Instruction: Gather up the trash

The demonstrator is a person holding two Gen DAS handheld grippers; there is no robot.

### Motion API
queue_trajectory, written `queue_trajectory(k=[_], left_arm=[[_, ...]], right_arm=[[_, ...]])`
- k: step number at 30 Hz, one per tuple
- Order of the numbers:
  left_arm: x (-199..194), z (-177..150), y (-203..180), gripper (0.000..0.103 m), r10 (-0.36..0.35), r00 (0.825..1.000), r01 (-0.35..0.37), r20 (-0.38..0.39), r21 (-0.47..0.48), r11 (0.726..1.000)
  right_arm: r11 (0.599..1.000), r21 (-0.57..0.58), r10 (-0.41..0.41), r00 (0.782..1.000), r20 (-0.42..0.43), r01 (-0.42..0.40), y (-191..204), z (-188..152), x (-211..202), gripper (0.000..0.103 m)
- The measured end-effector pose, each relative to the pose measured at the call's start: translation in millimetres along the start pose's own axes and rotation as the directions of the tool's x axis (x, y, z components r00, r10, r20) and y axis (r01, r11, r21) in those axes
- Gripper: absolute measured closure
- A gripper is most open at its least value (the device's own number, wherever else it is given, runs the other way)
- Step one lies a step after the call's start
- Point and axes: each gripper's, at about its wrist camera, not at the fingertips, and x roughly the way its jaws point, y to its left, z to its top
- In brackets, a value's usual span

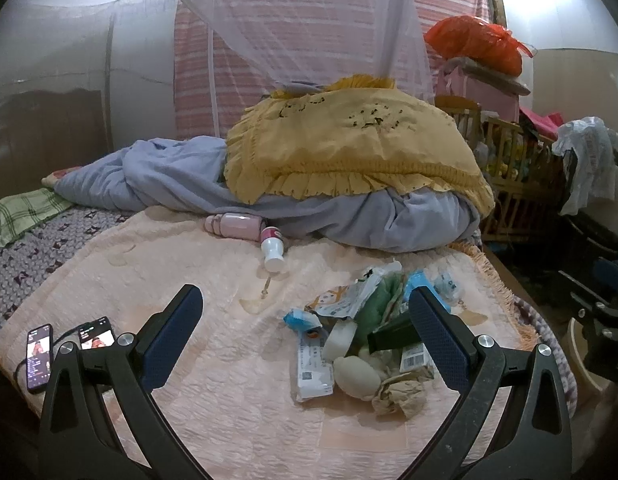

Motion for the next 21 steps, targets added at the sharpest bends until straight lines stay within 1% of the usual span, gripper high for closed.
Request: queue_trajectory(k=[12,21], left_arm=[[-4.4,2.1,-2.3,0.0,0.019,1.0,-0.019,0.023,0.007,1.0],[-2.2,3.1,-1.1,0.0,0.021,1.0,-0.021,0.012,0.006,1.0]], right_arm=[[1.0,-0.002,0.001,1.0,0.007,-0.001,6.3,4.1,0.3,0.0],[1.0,-0.018,0.002,1.0,0.005,-0.002,9.4,4.9,2.4,0.0]])
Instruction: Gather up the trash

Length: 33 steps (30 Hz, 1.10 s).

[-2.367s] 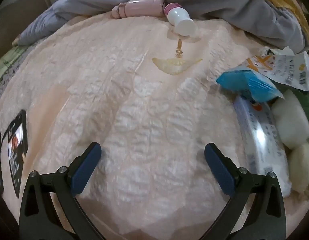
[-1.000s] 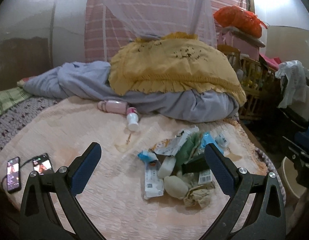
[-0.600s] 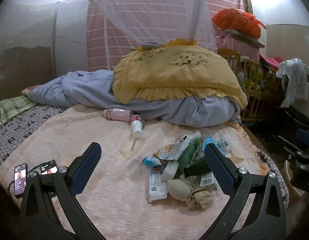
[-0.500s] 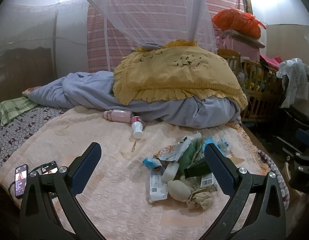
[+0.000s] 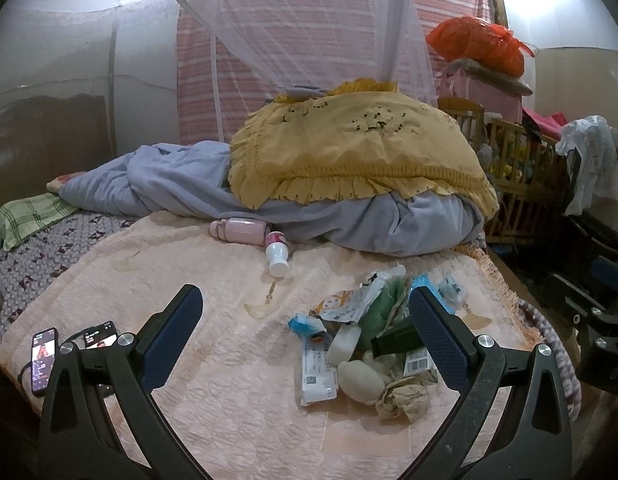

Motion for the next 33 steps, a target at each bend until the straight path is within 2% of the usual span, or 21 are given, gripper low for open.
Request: queue_trajectory(k=[33], left_arm=[[25.0,-15.6,1.6,0.001,0.004,0.998,-0.004,-0.055,0.001,1.0]], right_arm=[[1.0,-0.014,0.006,0.998,-0.066,-0.007,4.0,-10.1,22.0,0.0]])
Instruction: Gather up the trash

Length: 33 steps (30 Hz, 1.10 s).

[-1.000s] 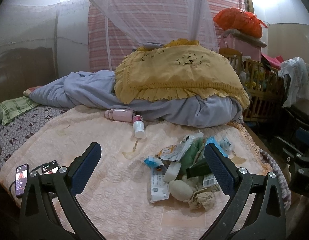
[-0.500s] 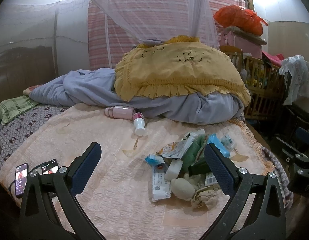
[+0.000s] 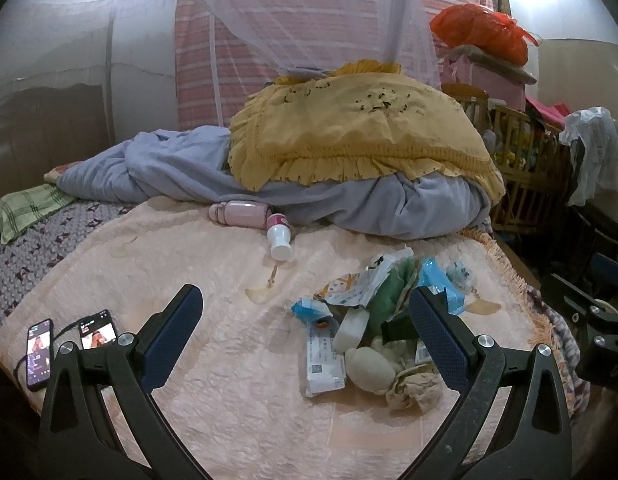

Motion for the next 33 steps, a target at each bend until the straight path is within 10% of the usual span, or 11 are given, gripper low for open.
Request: queue_trajectory(k=[25,33], left_arm=[[36.4,-38.8,52.9,0.001,0.002,0.985,-0.007,-0.173,-0.032,0.999],[49.4,-56.1,57.2,0.001,-0.037,0.971,0.029,-0.236,-0.035,0.999]], right_arm=[[0.999,0.032,0.035,0.991,-0.131,-0.031,-20.8,-24.1,34.4,0.0],[0.971,0.066,0.24,0.921,-0.306,-0.231,-12.3,-53.9,69.0,0.024]])
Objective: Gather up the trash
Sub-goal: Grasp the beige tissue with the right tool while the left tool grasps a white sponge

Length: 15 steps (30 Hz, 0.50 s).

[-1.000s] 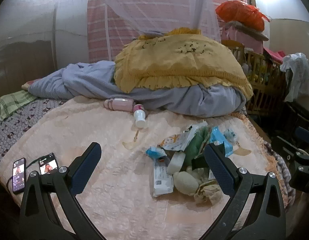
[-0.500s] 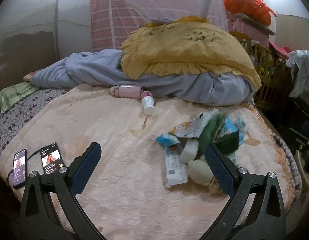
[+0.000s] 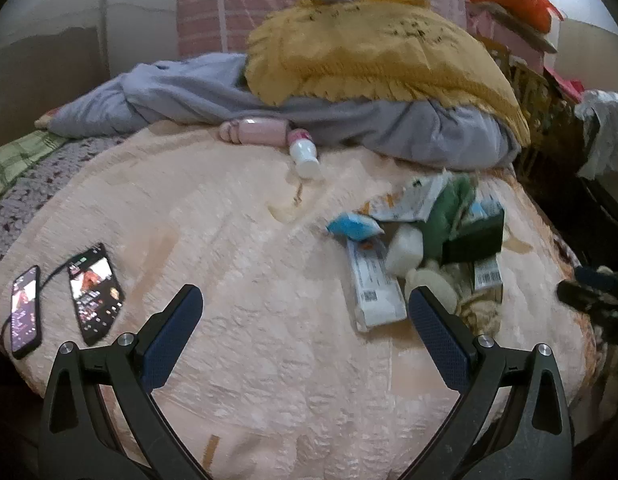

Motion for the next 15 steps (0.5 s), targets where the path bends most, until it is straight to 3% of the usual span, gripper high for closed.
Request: queue_trajectory(k=[4,8,10,11,13,15], left_arm=[[10.8,-7.3,-3.9,0.001,-0.025,0.999,0.027,-0.046,0.029,0.999],[17.7,-6.1,-7.2,0.001,-0.05,0.997,0.052,-0.066,0.032,0.998],[22.7,-2.4,-9.8,0.001,-0.064,0.995,0.067,-0.072,0.031,0.997],[26.4,-0.8,-11.9,0.003,-0.071,0.994,0.074,-0.078,0.035,0.997],[35.4,2.9,-17.9,0.011,-0.092,0.99,0.097,-0.104,0.043,0.994],[42.9,4.7,-24.0,0.017,-0.12,0.985,0.127,-0.127,0.051,0.991]], right_arm=[[0.986,-0.036,0.156,0.976,-0.15,-0.163,12.2,-4.6,37.7,0.04],[0.972,-0.098,0.184,0.948,-0.26,-0.215,24.2,-5.3,76.2,0.042],[0.966,-0.105,0.199,0.939,-0.281,-0.236,26.8,-4.2,90.6,0.056],[0.964,-0.107,0.203,0.935,-0.291,-0.242,27.7,-4.3,99.1,0.059],[0.966,-0.123,0.181,0.935,-0.304,-0.227,26.6,-5.7,112.0,0.074],[0.968,-0.109,0.188,0.94,-0.285,-0.226,20.6,-6.2,110.5,0.079]])
